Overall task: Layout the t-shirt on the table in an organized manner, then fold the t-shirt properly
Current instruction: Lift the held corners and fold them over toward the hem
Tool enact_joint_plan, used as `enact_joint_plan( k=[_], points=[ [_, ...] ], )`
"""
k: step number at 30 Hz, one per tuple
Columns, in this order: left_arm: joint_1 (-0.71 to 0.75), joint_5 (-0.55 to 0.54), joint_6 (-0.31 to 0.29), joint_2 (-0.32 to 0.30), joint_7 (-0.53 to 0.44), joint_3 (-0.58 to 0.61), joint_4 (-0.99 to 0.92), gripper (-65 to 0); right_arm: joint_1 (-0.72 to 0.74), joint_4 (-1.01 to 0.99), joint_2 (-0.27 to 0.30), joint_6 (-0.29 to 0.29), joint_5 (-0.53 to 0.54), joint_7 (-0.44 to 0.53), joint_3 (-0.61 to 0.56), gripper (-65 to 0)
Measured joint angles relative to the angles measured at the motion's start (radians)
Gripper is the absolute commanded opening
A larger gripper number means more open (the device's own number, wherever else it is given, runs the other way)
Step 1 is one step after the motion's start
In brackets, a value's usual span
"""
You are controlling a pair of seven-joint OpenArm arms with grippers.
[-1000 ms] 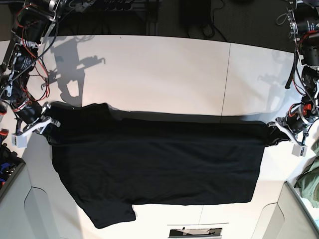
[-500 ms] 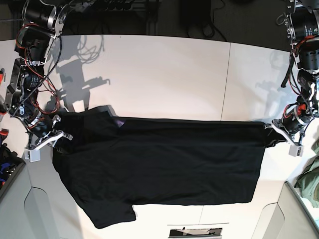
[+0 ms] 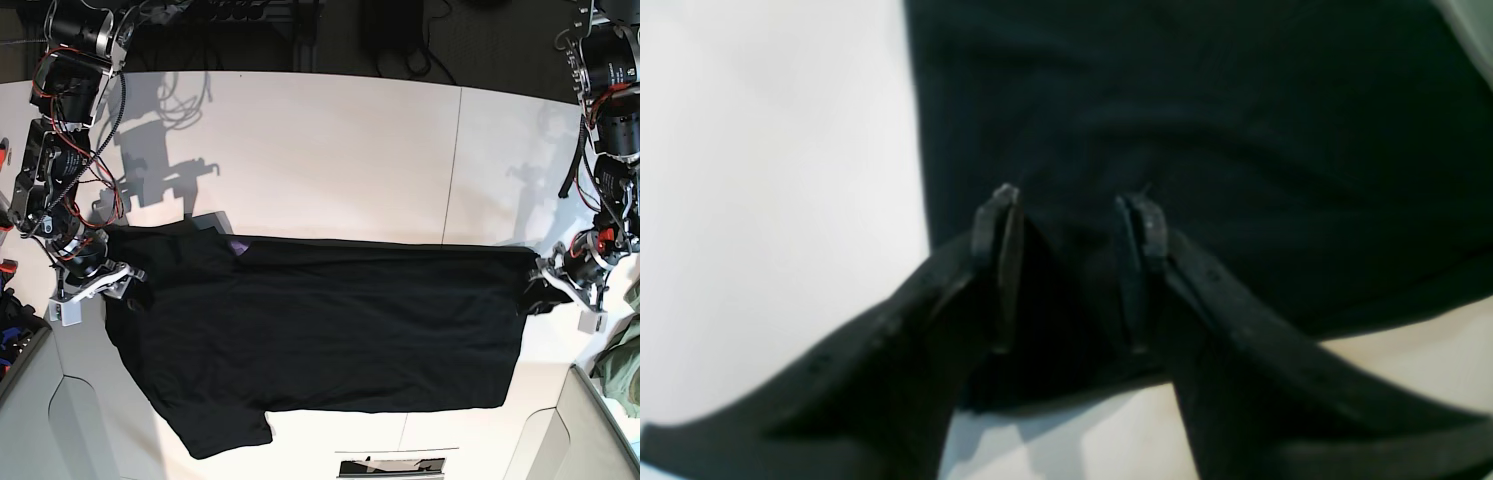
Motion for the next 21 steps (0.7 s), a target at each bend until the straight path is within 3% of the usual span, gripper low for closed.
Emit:
enact_joint_plan(
  k=[4,8,12,13,14,16,19,21],
  points=[
    [0.000,-0.019,0.001,-0.005,-0.002,-0.022,0.087,-39.0,0.000,0.018,0.000,0.000,0.003,0.000,0.042,-30.3],
    [-0.002,0.000,0.000,0.002,-0.005,-0.019,0.100,-27.5,0.000,0.018,0.000,0.000,0.000,0.000,0.051,-30.3],
    [0.002,0.017,0.000,0.029,-0.003,-0.019,0.070,-27.4,-0.001,0.018,0.000,0.000,0.003,0.000,0.051,-31.4],
    [0.002,0.048,0.000,0.040,-0.017,-0.019,0.060,-27.7,0.000,0.018,0.000,0.000,0.000,0.000,0.051,-35.5],
    [0.001,0.098,0.001,0.051,-0.048,-0.014,0.045,-29.3,0.000,0.018,-0.002,-0.001,-0.003,0.000,0.051,-43.9],
    [0.000,0.194,0.080,0.080,-0.103,0.010,0.006,-38.5,0.000,0.016,-0.006,-0.001,-0.026,0.003,0.043,-65.0],
    [0.008,0.279,0.090,0.104,-0.119,0.043,-0.041,-57.6,0.000,-0.007,-0.005,-0.001,-0.084,0.011,0.015,-65.0],
    [0.008,0.309,0.090,0.105,-0.126,0.061,-0.044,-65.0,0.000,-0.031,-0.006,0.000,-0.129,0.032,-0.010,-65.0]
  ],
)
